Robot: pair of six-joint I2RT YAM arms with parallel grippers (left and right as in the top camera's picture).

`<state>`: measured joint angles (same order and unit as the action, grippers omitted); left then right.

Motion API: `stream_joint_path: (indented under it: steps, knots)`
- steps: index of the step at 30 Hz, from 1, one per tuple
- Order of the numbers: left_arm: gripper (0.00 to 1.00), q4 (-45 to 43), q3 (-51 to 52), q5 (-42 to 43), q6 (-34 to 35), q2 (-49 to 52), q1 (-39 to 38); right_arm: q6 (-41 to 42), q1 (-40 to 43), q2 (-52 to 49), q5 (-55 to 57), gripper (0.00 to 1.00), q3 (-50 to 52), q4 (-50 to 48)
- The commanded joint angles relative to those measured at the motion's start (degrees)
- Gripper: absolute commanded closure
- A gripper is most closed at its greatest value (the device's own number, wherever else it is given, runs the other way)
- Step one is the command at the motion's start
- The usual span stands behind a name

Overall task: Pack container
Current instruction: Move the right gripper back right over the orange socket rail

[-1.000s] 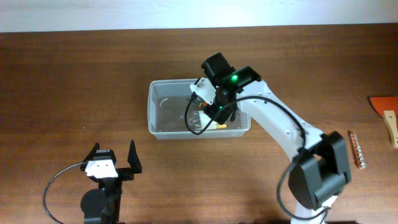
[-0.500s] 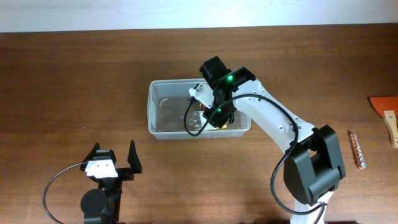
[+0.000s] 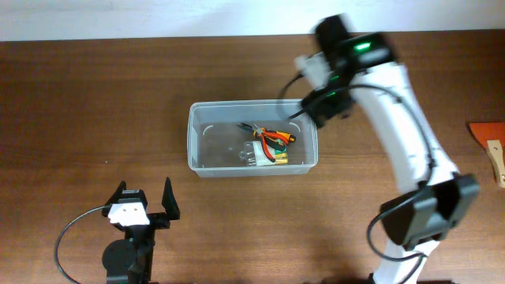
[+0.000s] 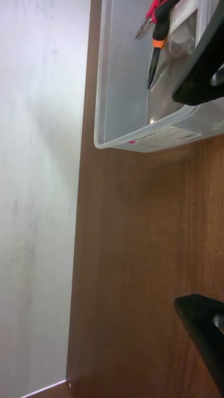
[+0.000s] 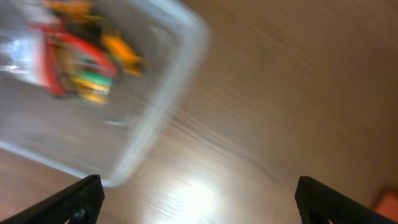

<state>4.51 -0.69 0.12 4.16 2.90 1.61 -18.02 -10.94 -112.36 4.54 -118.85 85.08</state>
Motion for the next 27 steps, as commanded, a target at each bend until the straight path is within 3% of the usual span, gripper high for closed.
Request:
stream_joint_path:
  steps: [1,9,14,23,27]
  knots:
    - [0.01,0.3,0.2,-0.1,0.1,0.2,-0.2,1.1,9.3,4.8,1.4,0.01,-1.4,1.1]
    - [0.01,0.3,0.2,-0.1,0.1,0.2,-0.2,-7.3,34.8,9.1,-12.2,0.01,-0.2,1.0]
    - [0.01,0.3,0.2,-0.1,0.1,0.2,-0.2,-7.3,46.2,8.3,-13.8,0.01,6.9,-4.8]
    - [0.01,0.3,0.2,-0.1,0.1,0.2,-0.2,-26.1,50.8,8.0,-14.7,0.01,21.4,-12.6]
    - [0.01,0.3,0.2,-0.1,0.1,0.2,-0.2,-28.7,50.8,7.6,-8.0,0.01,28.2,-19.5]
